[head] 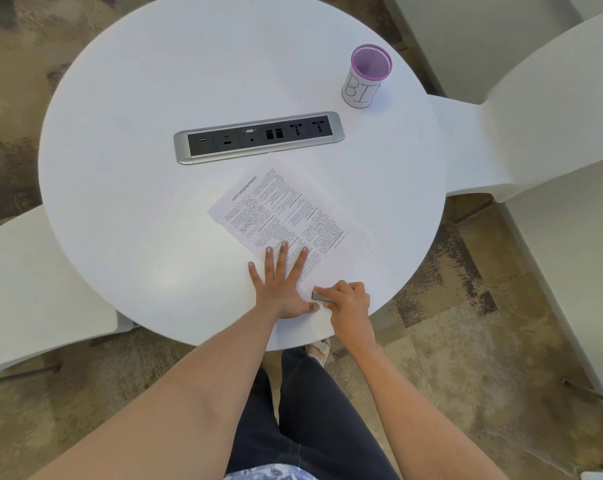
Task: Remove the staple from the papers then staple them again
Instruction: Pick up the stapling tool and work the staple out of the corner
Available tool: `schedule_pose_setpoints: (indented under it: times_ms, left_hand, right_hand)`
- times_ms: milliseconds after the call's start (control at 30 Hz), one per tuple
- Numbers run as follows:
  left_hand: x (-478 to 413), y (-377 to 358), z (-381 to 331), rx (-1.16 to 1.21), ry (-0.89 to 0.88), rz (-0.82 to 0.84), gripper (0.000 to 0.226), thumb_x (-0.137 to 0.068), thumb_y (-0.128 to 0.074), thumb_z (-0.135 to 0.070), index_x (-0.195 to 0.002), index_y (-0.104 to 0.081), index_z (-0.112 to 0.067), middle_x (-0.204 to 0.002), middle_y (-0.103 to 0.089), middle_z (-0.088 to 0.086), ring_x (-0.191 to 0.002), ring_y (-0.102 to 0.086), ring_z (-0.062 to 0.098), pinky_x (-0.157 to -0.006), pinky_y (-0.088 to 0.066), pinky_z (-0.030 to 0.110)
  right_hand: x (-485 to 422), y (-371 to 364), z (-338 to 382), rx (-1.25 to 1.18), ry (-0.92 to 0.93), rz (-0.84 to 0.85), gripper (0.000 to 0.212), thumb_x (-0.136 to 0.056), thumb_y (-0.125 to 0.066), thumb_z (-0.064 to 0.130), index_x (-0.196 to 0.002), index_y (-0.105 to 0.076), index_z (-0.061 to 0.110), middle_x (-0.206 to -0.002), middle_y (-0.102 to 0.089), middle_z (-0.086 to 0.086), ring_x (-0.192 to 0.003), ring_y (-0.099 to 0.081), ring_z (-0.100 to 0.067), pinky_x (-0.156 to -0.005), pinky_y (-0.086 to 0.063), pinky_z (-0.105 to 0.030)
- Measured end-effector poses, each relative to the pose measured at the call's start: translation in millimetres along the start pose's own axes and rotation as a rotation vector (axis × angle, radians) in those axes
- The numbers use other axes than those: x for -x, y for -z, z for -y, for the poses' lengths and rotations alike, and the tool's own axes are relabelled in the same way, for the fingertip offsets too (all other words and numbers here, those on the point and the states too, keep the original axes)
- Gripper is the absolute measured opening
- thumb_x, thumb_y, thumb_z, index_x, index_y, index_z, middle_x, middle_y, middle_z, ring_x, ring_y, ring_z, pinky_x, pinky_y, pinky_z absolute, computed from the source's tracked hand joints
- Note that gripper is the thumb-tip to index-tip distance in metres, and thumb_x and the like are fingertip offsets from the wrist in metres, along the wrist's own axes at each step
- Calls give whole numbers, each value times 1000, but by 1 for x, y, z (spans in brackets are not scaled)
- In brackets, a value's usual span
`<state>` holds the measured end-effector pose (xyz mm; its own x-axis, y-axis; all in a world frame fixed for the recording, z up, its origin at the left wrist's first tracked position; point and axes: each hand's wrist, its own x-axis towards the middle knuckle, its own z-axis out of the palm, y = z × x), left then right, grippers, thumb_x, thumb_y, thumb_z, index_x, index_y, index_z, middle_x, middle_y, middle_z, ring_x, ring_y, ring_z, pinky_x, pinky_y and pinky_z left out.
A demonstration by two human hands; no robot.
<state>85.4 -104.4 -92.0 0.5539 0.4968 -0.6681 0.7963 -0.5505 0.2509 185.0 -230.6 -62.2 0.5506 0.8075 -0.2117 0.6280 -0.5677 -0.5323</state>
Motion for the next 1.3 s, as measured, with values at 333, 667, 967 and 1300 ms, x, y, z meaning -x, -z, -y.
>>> schedule_pose_setpoints:
  times_ms: [333,667,967,1300]
  left_hand:
    - [0,1,0,-5,2,-4,121,-67,-46,-87,-124,52,-44,-141,54,2,-136,43,35,-104,20,68]
    - [0,0,1,-1,4,7,124,-67,-51,-84,-128,49,-43,-132,61,-1,-124,52,30,-103,22,67]
    - [0,-3,3,1,-23,-42,125,-66,-50,-85,-124,53,-43,-135,59,-1,-125,51,29,-104,22,66]
    - [10,6,28,-295,-288,-227,104,-74,-40,-81,-152,13,-37,-163,16,0,-149,16,31,-112,15,60]
  right_hand:
    - [-5,1,4,-43,40,36,34,-88,-59,-4,-103,-75,22,-78,-55,7,-81,-34,-19,-69,-22,-33]
    - [2,5,9,-285,-141,-108,40,-88,-56,-6,-109,-72,24,-81,-53,8,-87,-36,-14,-77,-29,-16]
    - [-6,11,-2,-98,-166,-17,38,-91,-57,-1,-117,-68,26,-90,-53,7,-88,-32,-15,-73,-22,-27]
    - [-10,12,-6,-10,-204,61,40,-92,-55,0,-119,-66,29,-88,-50,7,-88,-37,-20,-75,-31,-31]
